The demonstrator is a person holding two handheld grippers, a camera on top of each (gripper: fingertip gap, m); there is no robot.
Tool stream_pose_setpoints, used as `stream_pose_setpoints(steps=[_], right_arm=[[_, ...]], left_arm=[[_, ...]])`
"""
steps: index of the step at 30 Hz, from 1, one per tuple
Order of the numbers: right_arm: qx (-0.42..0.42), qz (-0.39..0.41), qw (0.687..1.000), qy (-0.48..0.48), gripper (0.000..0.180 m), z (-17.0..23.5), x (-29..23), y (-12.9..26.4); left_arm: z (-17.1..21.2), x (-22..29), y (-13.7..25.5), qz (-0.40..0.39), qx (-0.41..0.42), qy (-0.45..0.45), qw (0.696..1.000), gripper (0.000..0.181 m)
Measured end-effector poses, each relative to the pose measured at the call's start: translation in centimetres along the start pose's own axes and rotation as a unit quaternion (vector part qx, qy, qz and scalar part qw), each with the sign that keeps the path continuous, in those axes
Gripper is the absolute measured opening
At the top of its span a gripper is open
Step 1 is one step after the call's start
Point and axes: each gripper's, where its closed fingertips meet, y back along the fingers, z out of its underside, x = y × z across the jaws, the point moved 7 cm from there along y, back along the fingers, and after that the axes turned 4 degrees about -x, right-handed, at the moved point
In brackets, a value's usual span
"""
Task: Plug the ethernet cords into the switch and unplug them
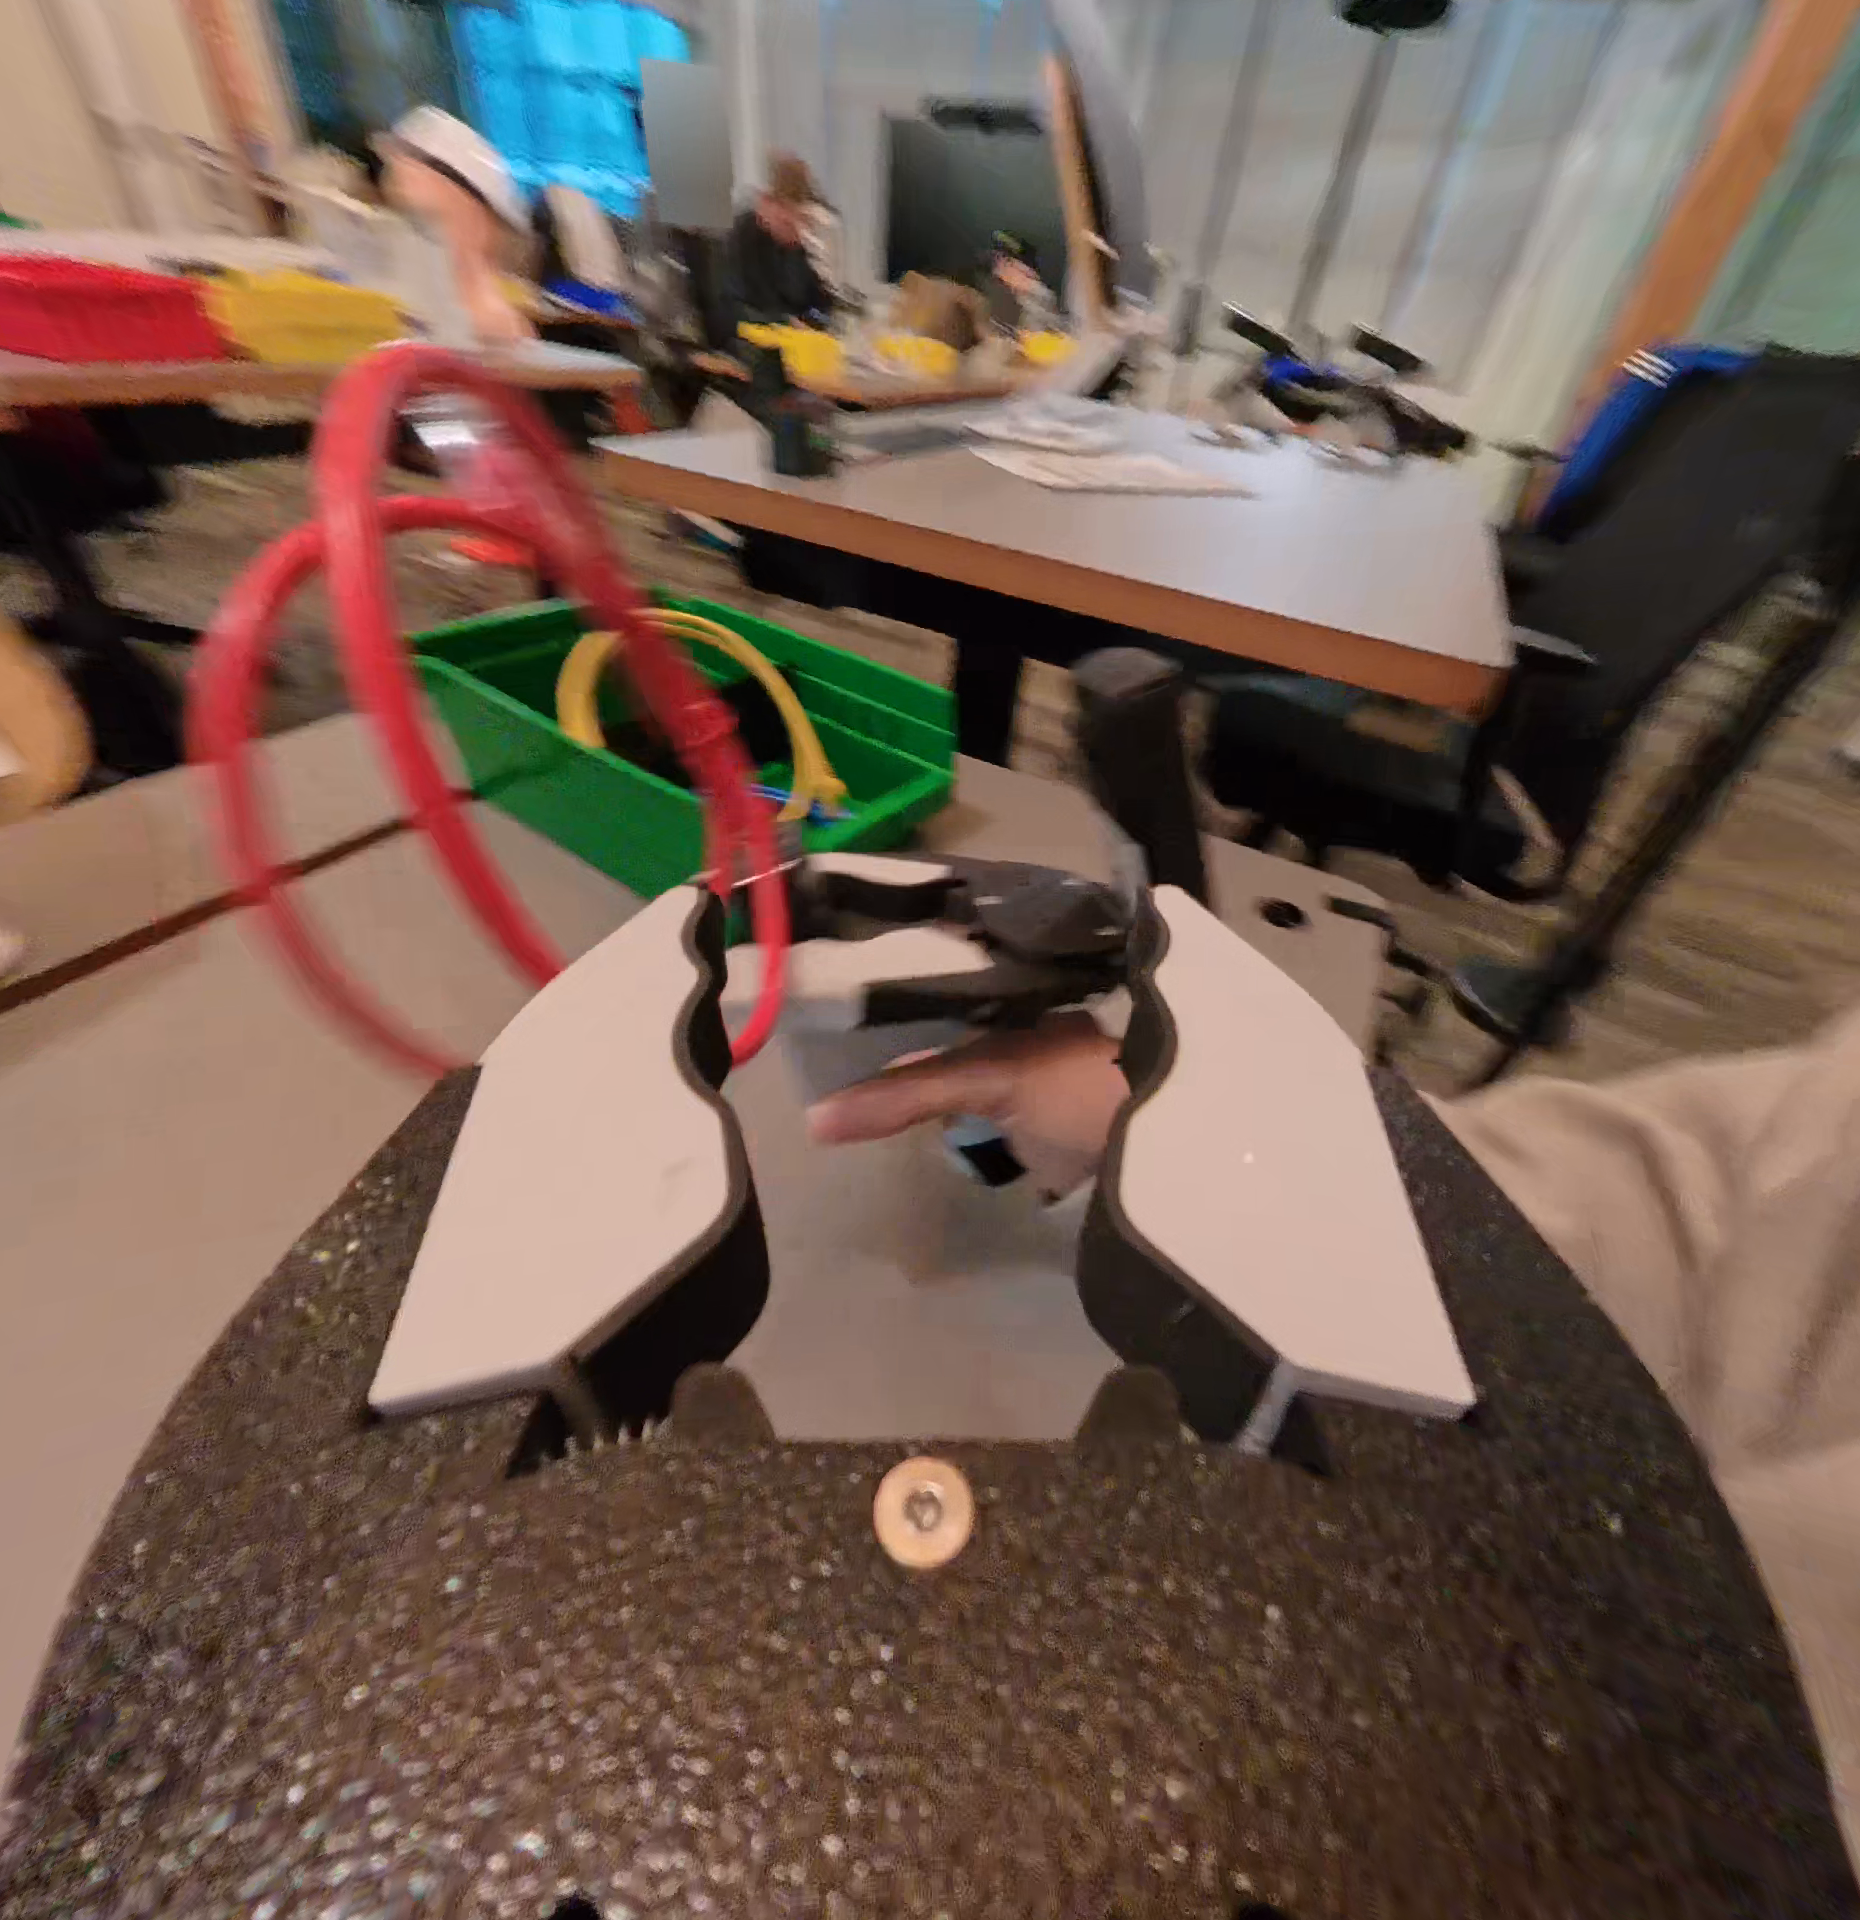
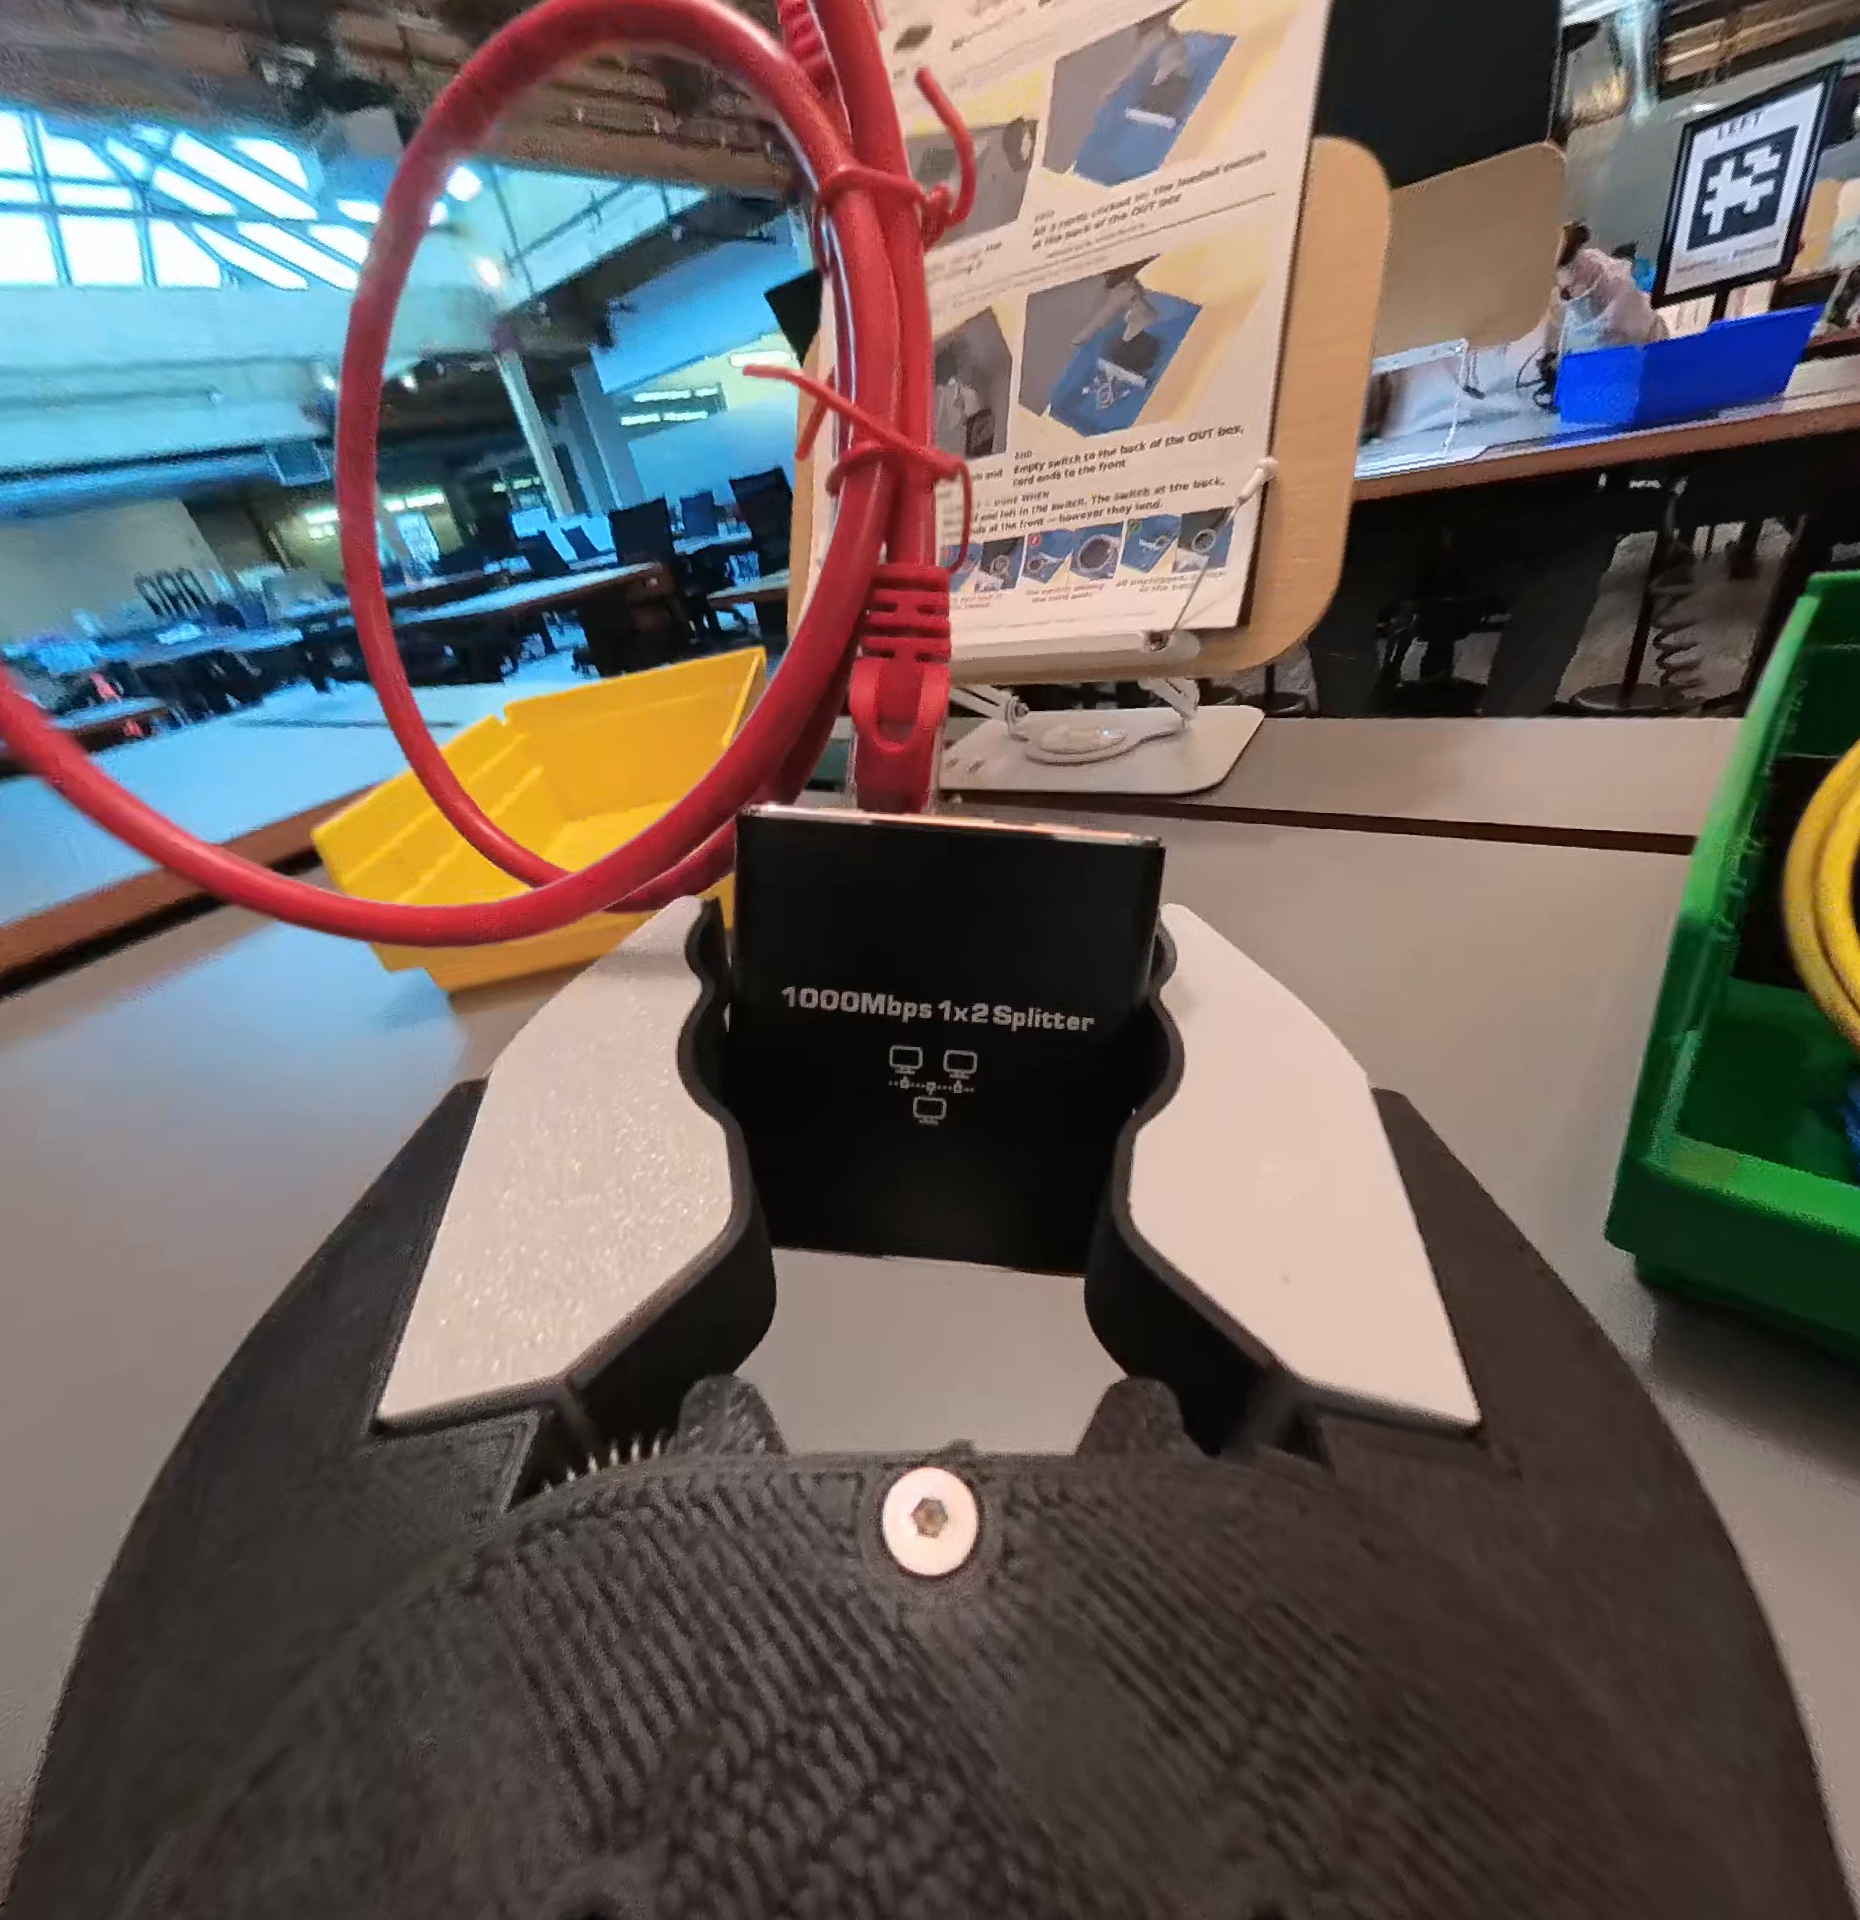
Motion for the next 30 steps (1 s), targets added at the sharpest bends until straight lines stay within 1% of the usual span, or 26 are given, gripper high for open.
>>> stream_pose_setpoints(steps=[3, 5, 6, 7, 9, 11, 12, 13, 14, 15, 17, 19, 20, 21, 23, 24, 25, 27, 29, 30], right_arm=[[0.018, 0.008, 1.000, -0.007, 0.076, -1.1, 0.3, 0.6], [0.026, 0.004, 0.999, -0.020, 0.076, -1.5, 0.1, 0.7], [0.033, 0.004, 0.999, -0.019, 0.076, -1.8, -0.3, 0.8], [0.038, 0.000, 0.999, -0.012, 0.076, -2.0, -0.9, 0.7], [0.031, -0.012, 0.999, 0.015, 0.076, -2.3, -2.5, 0.4], [0.021, -0.027, 0.999, 0.038, 0.076, -2.3, -4.3, 0.1], [0.021, -0.035, 0.998, 0.044, 0.076, -2.4, -5.0, 0.0], [0.024, -0.039, 0.998, 0.051, 0.076, -2.6, -5.7, 0.0], [0.026, -0.043, 0.997, 0.058, 0.076, -2.7, -6.1, 0.1], [0.021, -0.045, 0.997, 0.065, 0.076, -2.7, -6.5, 0.1], [0.008, -0.033, 0.996, 0.080, 0.076, -2.9, -6.4, 0.2], [0.018, -0.031, 0.997, 0.073, 0.076, -3.2, -5.9, 0.5], [0.022, -0.029, 0.997, 0.062, 0.076, -3.4, -5.5, 0.7], [0.031, -0.024, 0.998, 0.052, 0.076, -3.7, -4.9, 1.0], [0.039, -0.010, 0.998, 0.037, 0.076, -4.2, -3.9, 1.4], [0.040, 0.003, 0.998, 0.040, 0.076, -4.4, -3.5, 1.6], [0.042, 0.017, 0.998, 0.050, 0.076, -4.5, -3.3, 1.8], [0.036, 0.027, 0.997, 0.070, 0.076, -4.6, -3.7, 1.8], [0.030, 0.032, 0.995, 0.084, 0.076, -4.5, -4.5, 1.6], [0.026, 0.029, 0.995, 0.093, 0.076, -4.4, -5.0, 1.4]], left_arm=[[1.9, -2.6, 2.4, -0.121, 0.085, 0.021, 0.989, 0.075], [3.0, -3.9, 3.2, -0.144, 0.116, 0.067, 0.980, 0.077], [3.3, -4.2, 3.0, -0.126, 0.121, 0.095, 0.980, 0.082], [3.4, -4.2, 2.5, -0.090, 0.118, 0.124, 0.981, 0.085], [3.2, -4.2, 1.2, -0.028, 0.099, 0.165, 0.981, 0.087], [2.8, -3.9, 0.1, 0.024, 0.081, 0.181, 0.980, 0.086], [2.6, -3.6, -0.2, 0.042, 0.077, 0.175, 0.981, 0.083], [2.4, -3.5, -0.4, 0.042, 0.076, 0.163, 0.983, 0.071], [2.3, -3.6, -0.4, 0.030, 0.076, 0.150, 0.985, 0.053], [2.0, -3.7, -0.2, 0.014, 0.084, 0.142, 0.986, 0.054], [1.5, -3.3, 0.6, 0.005, 0.105, 0.114, 0.988, 0.068], [1.9, -2.8, 1.0, 0.002, 0.097, 0.071, 0.993, 0.072], [2.3, -2.9, 1.3, -0.009, 0.089, 0.058, 0.994, 0.080], [2.7, -3.2, 1.6, -0.029, 0.089, 0.055, 0.994, 0.087], [3.4, -4.3, 2.3, -0.073, 0.110, 0.072, 0.989, 0.088], [3.7, -4.7, 2.5, -0.082, 0.123, 0.081, 0.986, 0.090], [3.9, -4.7, 2.4, -0.077, 0.133, 0.091, 0.984, 0.091], [3.7, -3.9, 1.6, -0.044, 0.138, 0.115, 0.983, 0.100], [3.1, -2.7, 0.0, -0.008, 0.117, 0.123, 0.985, 0.103], [2.7, -2.1, -0.8, 0.007, 0.108, 0.125, 0.986, 0.102]])
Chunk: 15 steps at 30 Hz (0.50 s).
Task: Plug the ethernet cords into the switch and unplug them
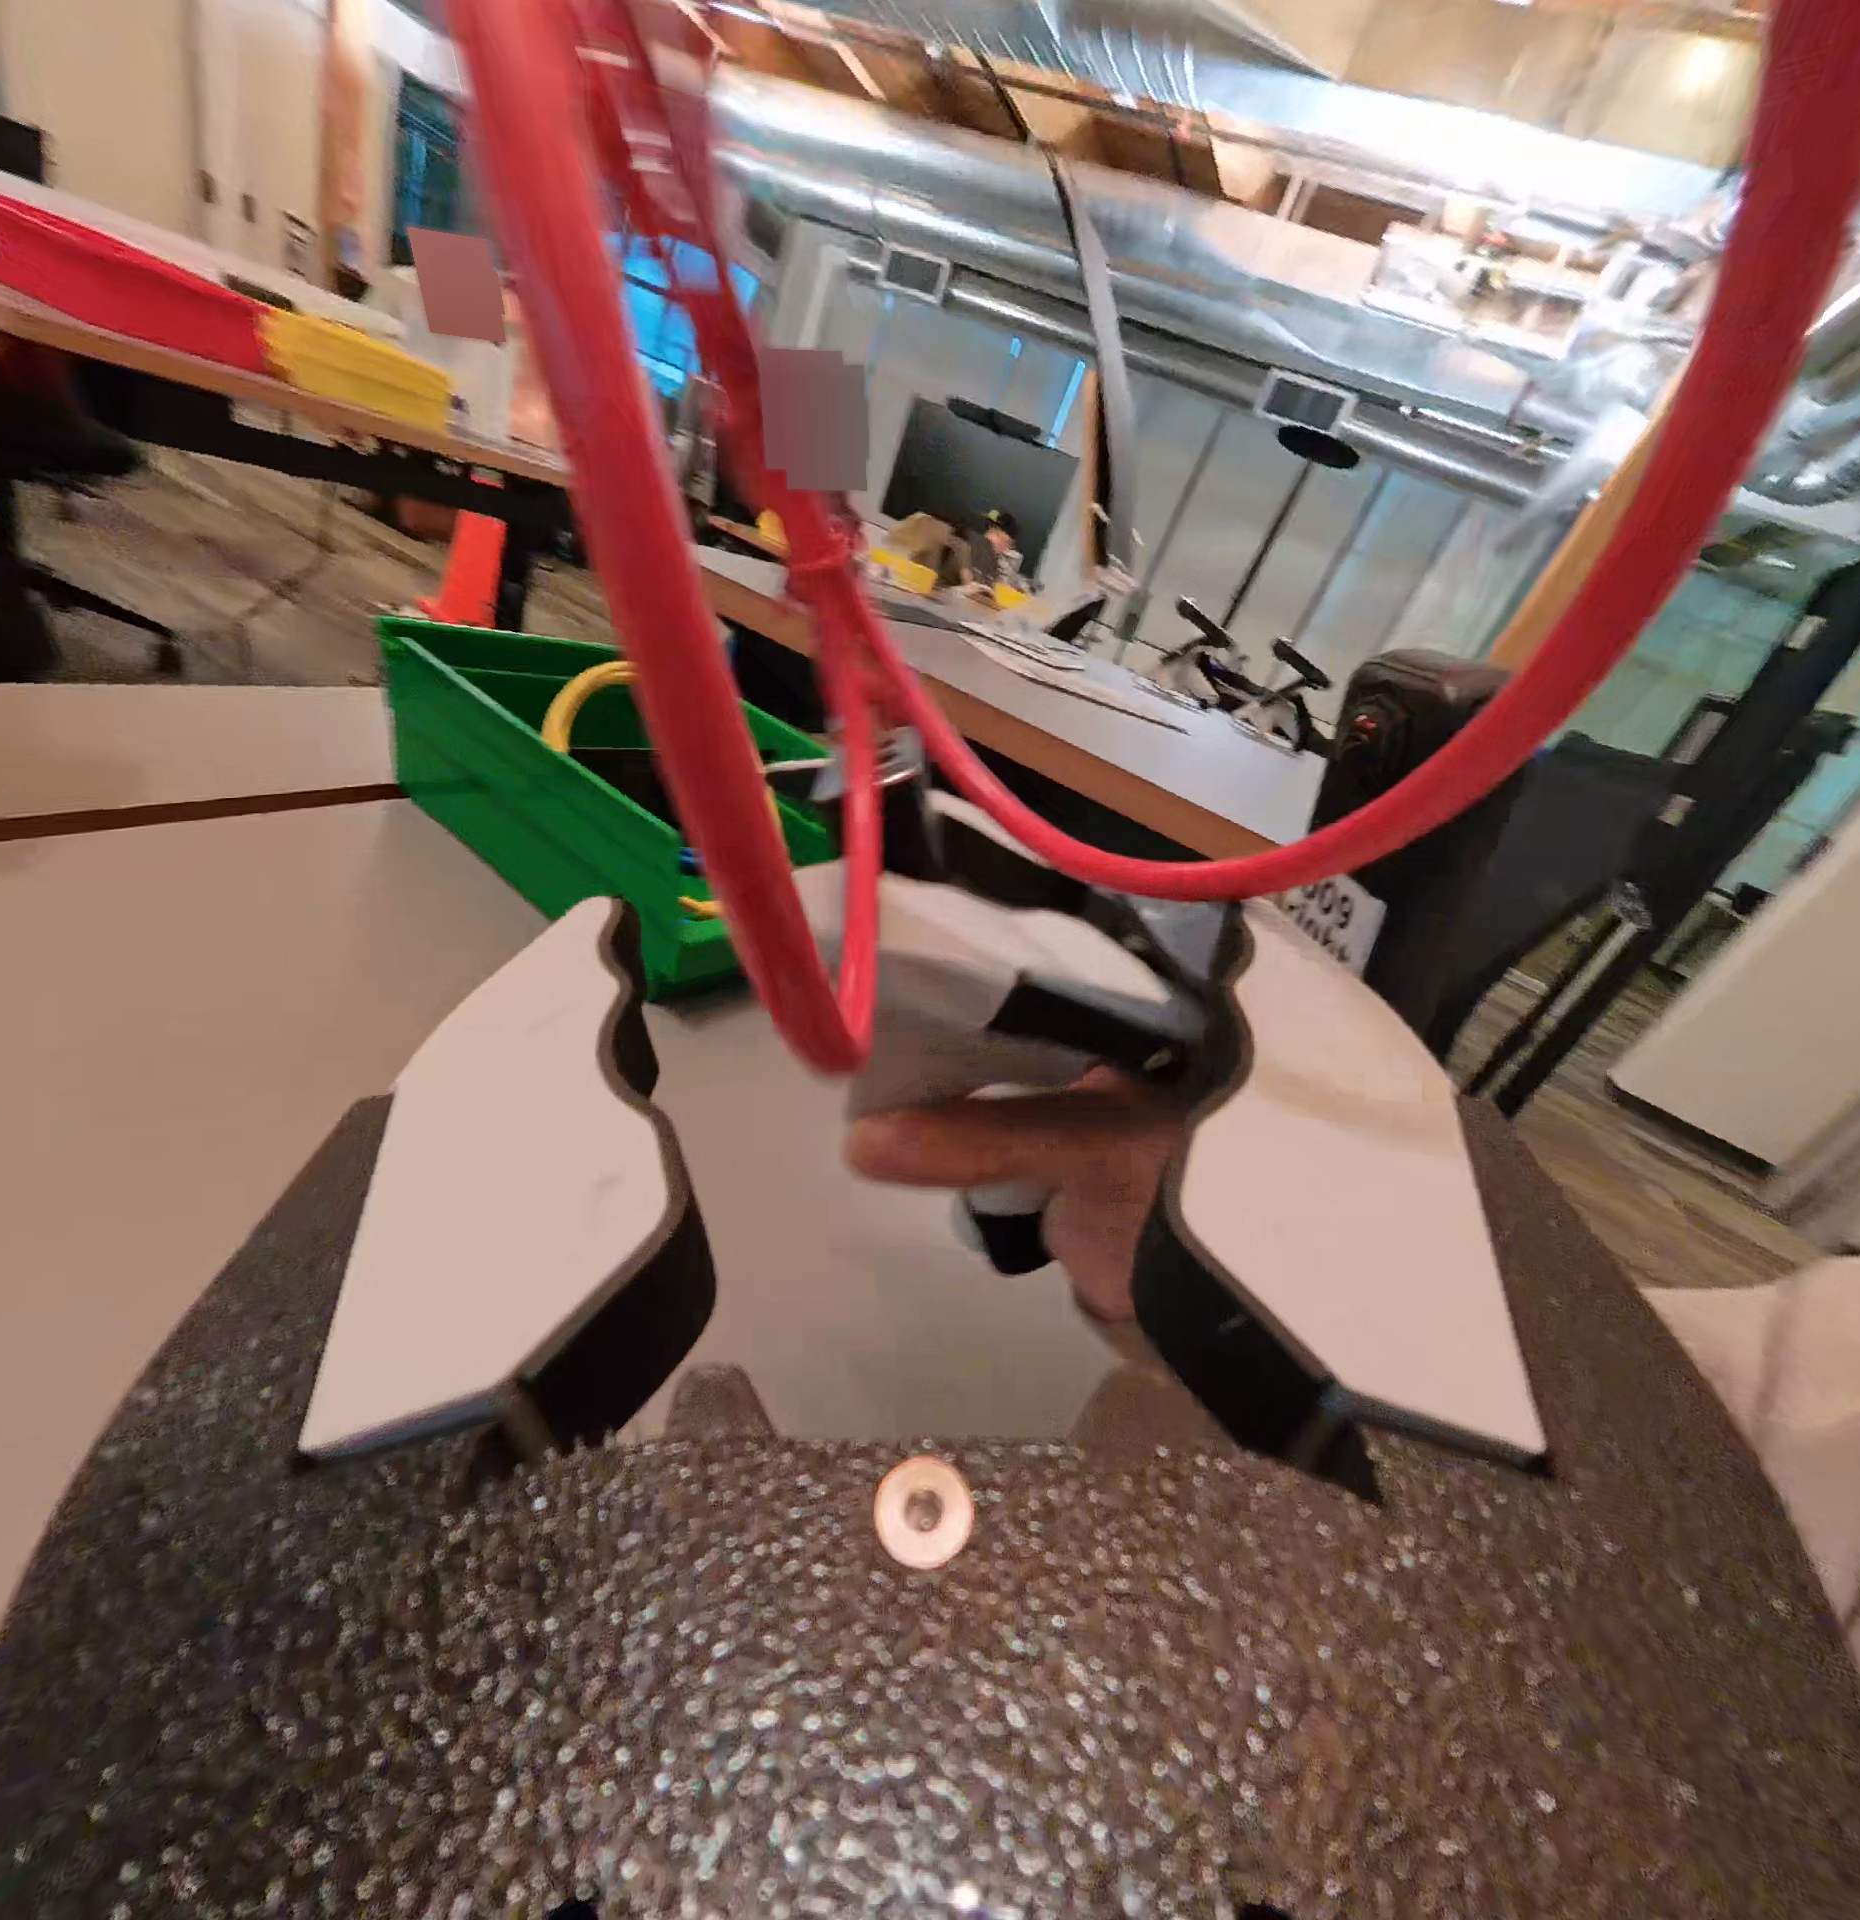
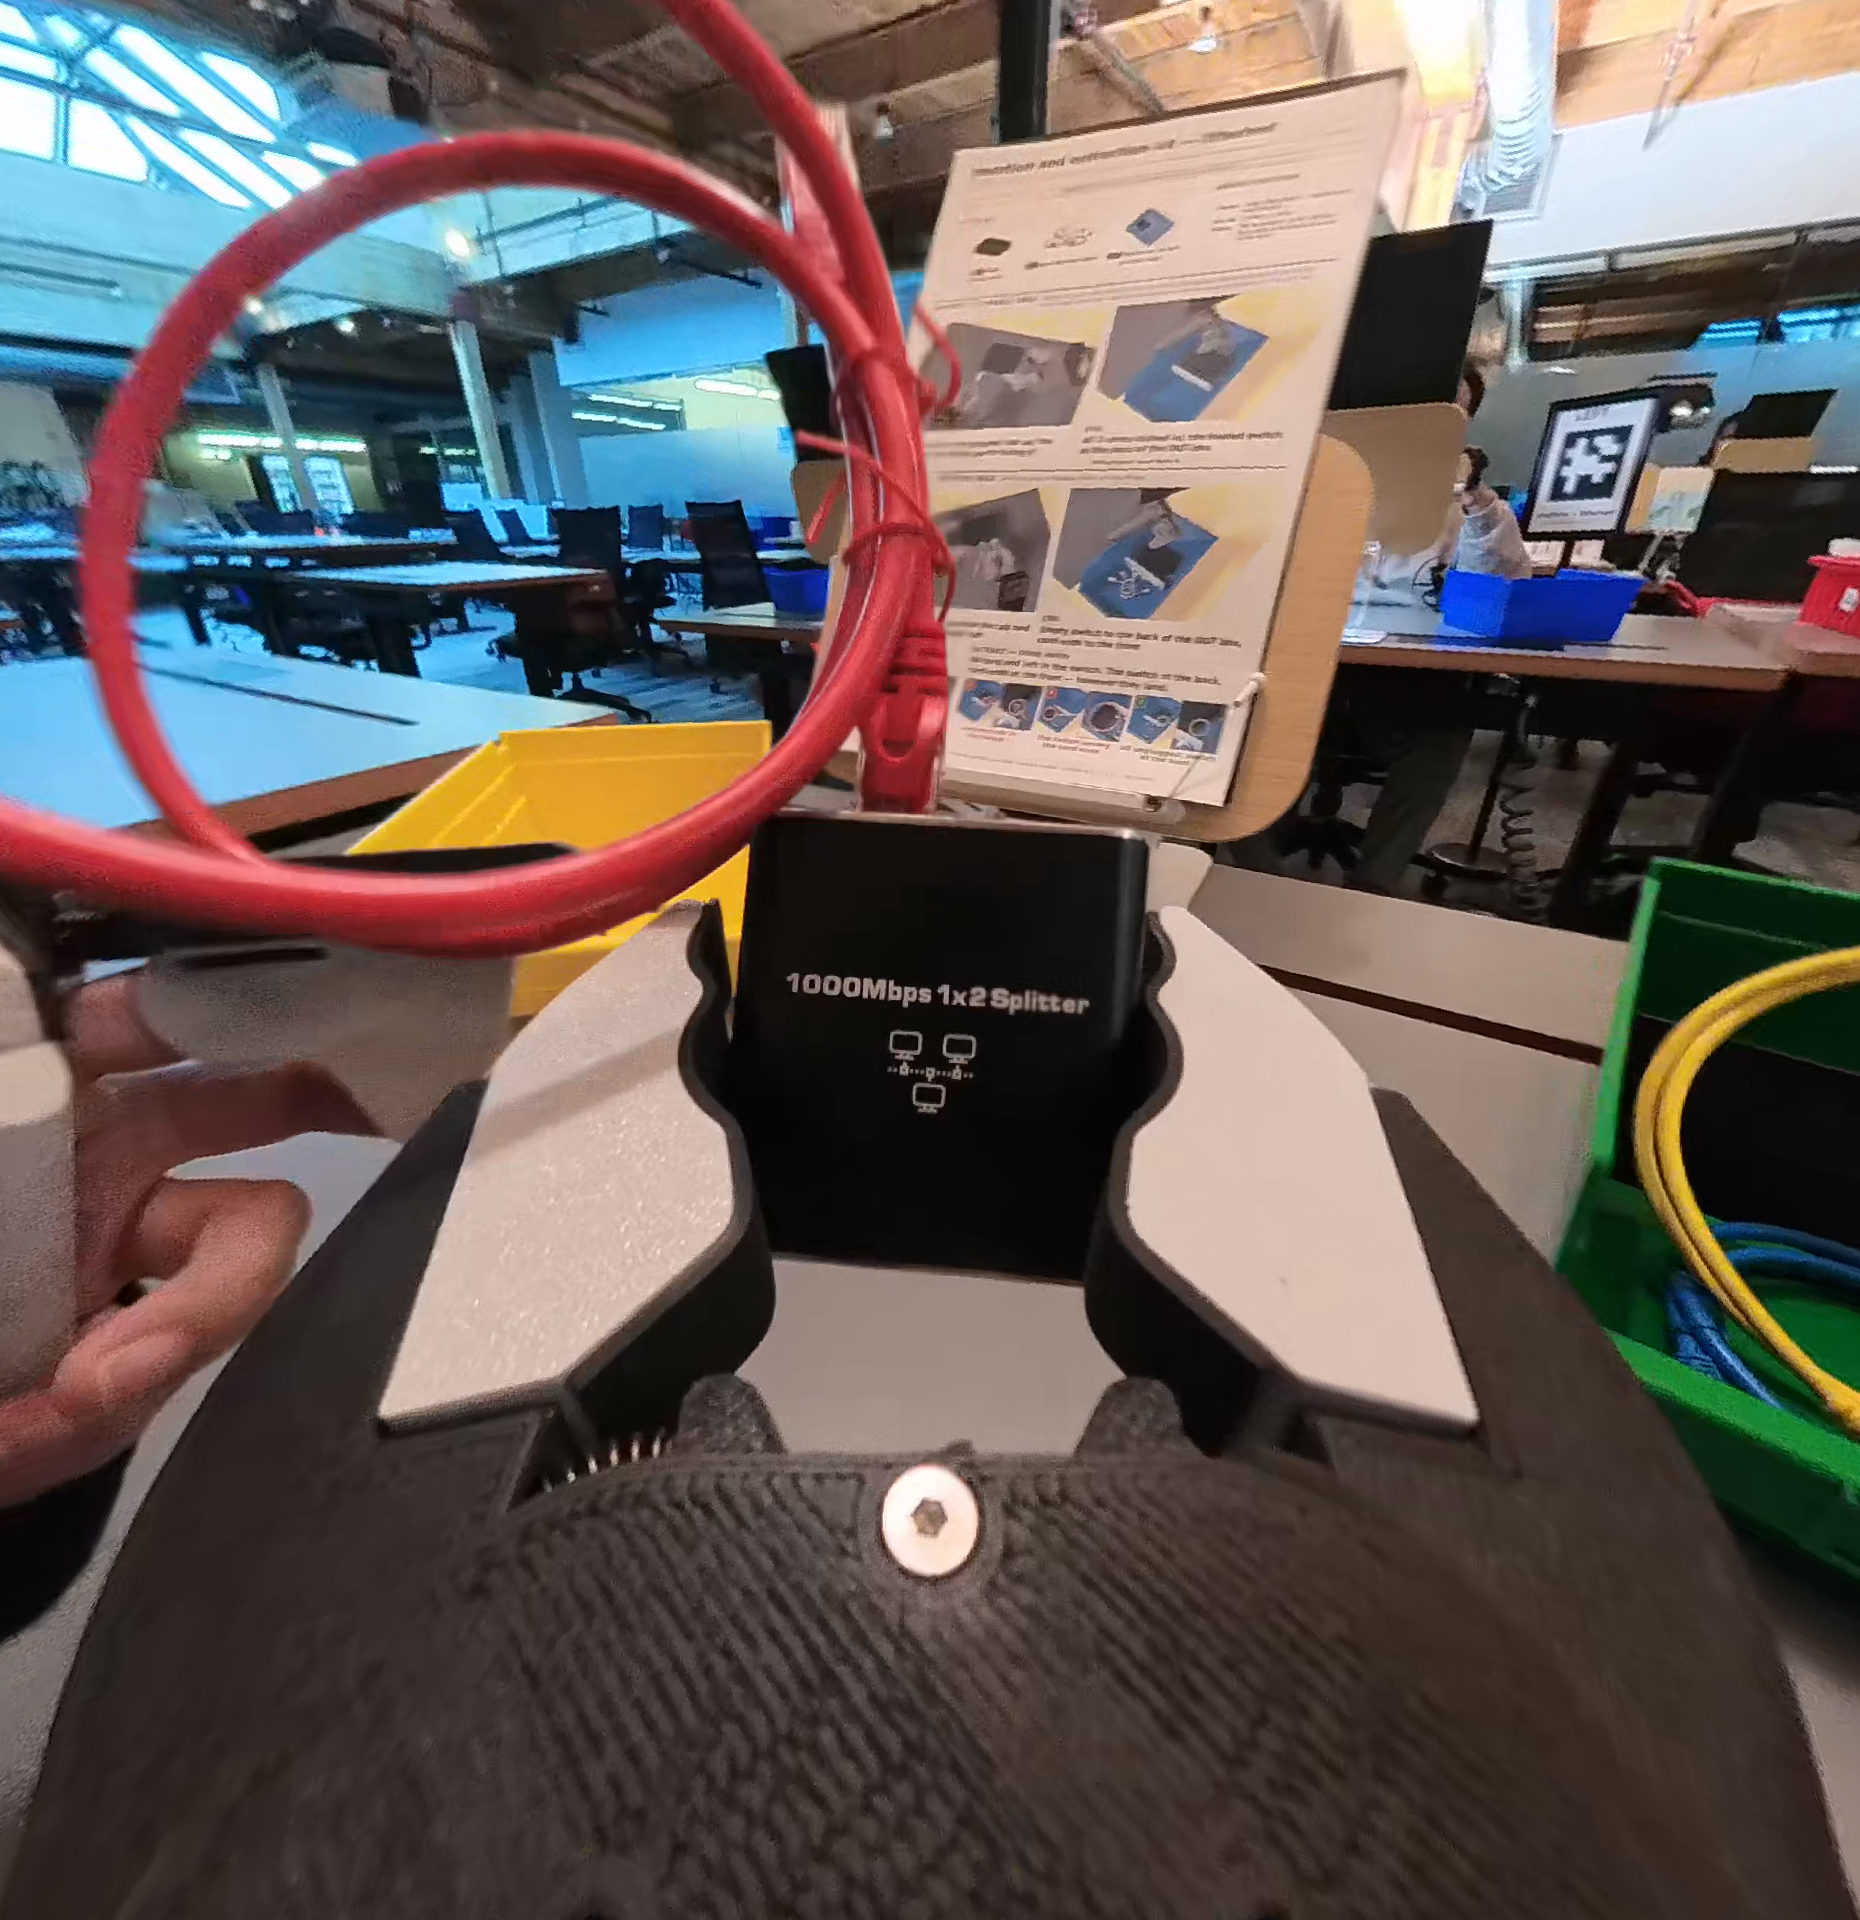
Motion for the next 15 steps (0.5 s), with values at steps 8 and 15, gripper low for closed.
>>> stream_pose_setpoints(steps=[8, 15], right_arm=[[0.017, -0.033, 0.999, 0.022, 0.076, 0.2, -1.6, -0.4], [0.036, -0.044, 0.998, 0.014, 0.075, 0.4, -1.5, -0.5]], left_arm=[[-2.2, 1.4, -0.5, -0.009, 0.039, -0.086, 0.995, 0.011], [-3.9, 0.9, 0.2, 0.039, 0.013, -0.070, 0.997, 0.008]])
